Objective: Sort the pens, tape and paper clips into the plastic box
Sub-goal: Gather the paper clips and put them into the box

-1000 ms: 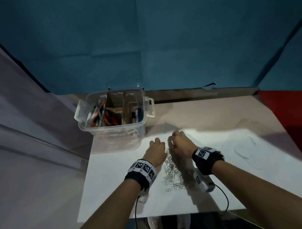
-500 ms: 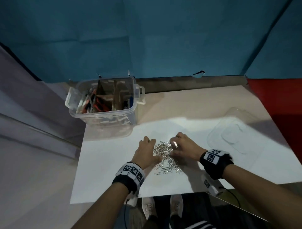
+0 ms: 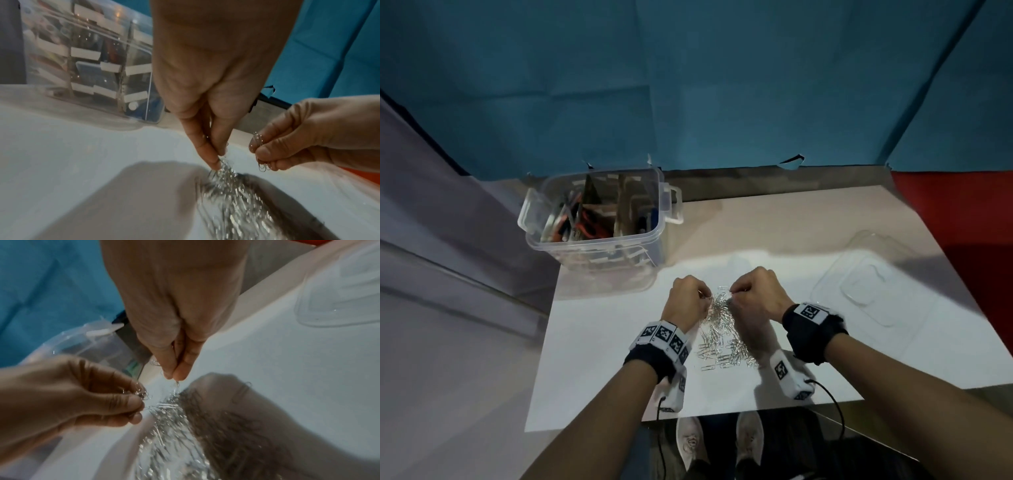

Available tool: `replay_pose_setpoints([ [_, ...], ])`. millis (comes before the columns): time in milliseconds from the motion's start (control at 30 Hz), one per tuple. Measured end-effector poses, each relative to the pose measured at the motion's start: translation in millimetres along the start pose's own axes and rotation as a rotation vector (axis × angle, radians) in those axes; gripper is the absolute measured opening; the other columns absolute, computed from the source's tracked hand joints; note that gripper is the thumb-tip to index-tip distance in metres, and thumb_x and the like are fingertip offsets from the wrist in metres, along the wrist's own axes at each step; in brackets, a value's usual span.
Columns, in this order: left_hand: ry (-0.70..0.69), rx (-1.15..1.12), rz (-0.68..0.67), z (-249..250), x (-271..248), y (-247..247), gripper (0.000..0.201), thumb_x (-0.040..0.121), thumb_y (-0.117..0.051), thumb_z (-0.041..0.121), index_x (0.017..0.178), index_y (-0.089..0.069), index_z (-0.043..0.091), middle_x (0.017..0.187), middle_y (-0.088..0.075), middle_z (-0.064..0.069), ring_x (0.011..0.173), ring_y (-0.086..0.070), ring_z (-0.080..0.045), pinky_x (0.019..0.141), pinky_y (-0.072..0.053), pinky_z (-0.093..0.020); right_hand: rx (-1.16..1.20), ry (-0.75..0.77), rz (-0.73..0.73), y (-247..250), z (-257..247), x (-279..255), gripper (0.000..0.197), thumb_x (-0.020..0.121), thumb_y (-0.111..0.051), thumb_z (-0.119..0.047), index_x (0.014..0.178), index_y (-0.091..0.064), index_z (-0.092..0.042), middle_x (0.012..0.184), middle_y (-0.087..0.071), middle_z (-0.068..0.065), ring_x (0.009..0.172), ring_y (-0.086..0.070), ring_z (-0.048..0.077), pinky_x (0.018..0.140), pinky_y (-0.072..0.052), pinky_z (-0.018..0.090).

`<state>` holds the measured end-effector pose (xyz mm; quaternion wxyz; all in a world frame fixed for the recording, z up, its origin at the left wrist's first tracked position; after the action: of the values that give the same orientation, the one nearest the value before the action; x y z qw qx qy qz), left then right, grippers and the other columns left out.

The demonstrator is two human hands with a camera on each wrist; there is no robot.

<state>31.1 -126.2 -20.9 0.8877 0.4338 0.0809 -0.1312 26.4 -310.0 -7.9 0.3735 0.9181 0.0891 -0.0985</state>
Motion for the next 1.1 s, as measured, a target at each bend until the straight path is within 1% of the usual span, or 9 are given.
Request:
replay_pose_setpoints([
  [67, -0.035, -0.042, 0.017, 6, 0, 15, 0.011, 0.081, -0.075, 0.001, 0.085, -0.080, 0.011, 0.081, -0.074, -0.004, 0.073, -0.068, -0.011, 0.069, -0.057, -0.019, 0.106, -0.028, 0.021, 9, -5, 5, 0.011, 0.074, -0.074, -0.003, 0.079, -0.080, -0.011, 0.073, -0.076, 0.000, 0.070, -0.070, 0.008, 0.068, -0.057, 0.023],
  [267, -0.100, -0.228, 0.068, 40, -4, 72, 0.017, 0.081, -0.075, -0.006, 0.097, -0.077, 0.000, 0.084, -0.076, -0.010, 0.072, -0.074, -0.015, 0.067, -0.061, -0.021, 0.378, -0.041, 0.071, 37, -52, 25, 0.012, 0.074, -0.082, 0.001, 0.085, -0.078, -0.001, 0.077, -0.076, 0.012, 0.065, -0.071, 0.019, 0.074, -0.061, 0.034],
  [367, -0.142, -0.280, 0.135, 50, -4, 111, 0.021, 0.079, -0.080, 0.001, 0.100, -0.078, 0.004, 0.083, -0.077, -0.005, 0.074, -0.074, -0.009, 0.073, -0.062, -0.026, 0.433, 0.031, 0.086, 50, -88, 37, 0.012, 0.074, -0.083, -0.004, 0.085, -0.078, -0.003, 0.078, -0.076, 0.011, 0.070, -0.072, 0.019, 0.073, -0.060, 0.033],
  [567, -0.098, -0.245, 0.303, 29, 15, 205, 0.016, 0.081, -0.082, 0.012, 0.096, -0.080, 0.015, 0.081, -0.076, 0.010, 0.070, -0.070, 0.006, 0.064, -0.051, -0.007, 0.452, 0.136, 0.100, 60, -174, 72, 0.009, 0.075, -0.084, -0.006, 0.083, -0.079, -0.008, 0.078, -0.077, 0.004, 0.074, -0.071, 0.012, 0.072, -0.057, 0.021],
  [767, 0.044, -0.063, 0.412, -17, 69, 259, 0.018, 0.077, -0.082, 0.011, 0.095, -0.080, 0.011, 0.094, -0.078, -0.005, 0.092, -0.073, -0.018, 0.074, -0.049, -0.021, 0.423, 0.105, 0.128, 27, -243, 130, 0.017, 0.075, -0.081, -0.004, 0.092, -0.077, -0.002, 0.080, -0.074, 0.009, 0.058, -0.064, 0.009, 0.054, -0.051, 0.014],
  [833, 0.109, 0.051, 0.402, -22, 85, 265, 0.020, 0.081, -0.077, 0.026, 0.096, -0.078, 0.014, 0.100, -0.077, -0.007, 0.098, -0.072, -0.020, 0.071, -0.043, -0.019, 0.418, 0.101, 0.143, 12, -263, 147, 0.017, 0.076, -0.079, -0.002, 0.092, -0.076, 0.000, 0.082, -0.073, 0.012, 0.066, -0.064, 0.015, 0.063, -0.057, 0.024],
  [900, 0.146, 0.127, 0.417, -27, 93, 267, 0.036, 0.080, -0.069, 0.041, 0.111, -0.073, 0.023, 0.114, -0.074, -0.005, 0.108, -0.069, -0.022, 0.079, -0.047, -0.023, 0.296, 0.125, 0.095, -2, -277, 161, 0.007, 0.080, -0.076, -0.006, 0.086, -0.075, -0.002, 0.079, -0.071, 0.010, 0.075, -0.061, 0.015, 0.061, -0.047, 0.025],
  [1000, 0.142, 0.194, 0.398, -31, 91, 264, 0.037, 0.088, -0.062, 0.030, 0.124, -0.068, 0.022, 0.123, -0.070, -0.010, 0.114, -0.066, -0.029, 0.093, -0.050, -0.030, 0.084, 0.124, 0.046, -14, -282, 170, 0.012, 0.087, -0.063, -0.010, 0.081, -0.072, -0.005, 0.081, -0.071, 0.011, 0.083, -0.065, 0.020, 0.059, -0.037, 0.022],
  [1100, 0.128, 0.205, 0.373, -31, 81, 258, 0.025, 0.090, -0.058, 0.012, 0.110, -0.073, 0.011, 0.113, -0.073, -0.013, 0.105, -0.068, -0.030, 0.077, -0.042, -0.024, 0.029, 0.147, 0.027, -11, -263, 171, 0.017, 0.088, -0.060, -0.008, 0.092, -0.076, -0.004, 0.097, -0.075, 0.015, 0.093, -0.070, 0.029, 0.074, -0.053, 0.030],
])
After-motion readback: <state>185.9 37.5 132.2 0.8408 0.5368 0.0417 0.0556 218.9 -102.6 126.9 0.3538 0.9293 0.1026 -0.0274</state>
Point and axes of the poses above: each hand's wrist, its own x-axis towards the middle knuckle, its own y-axis out of the back of the hand, z = x × y, the point moved 1 cm from there along x, towards the middle knuckle
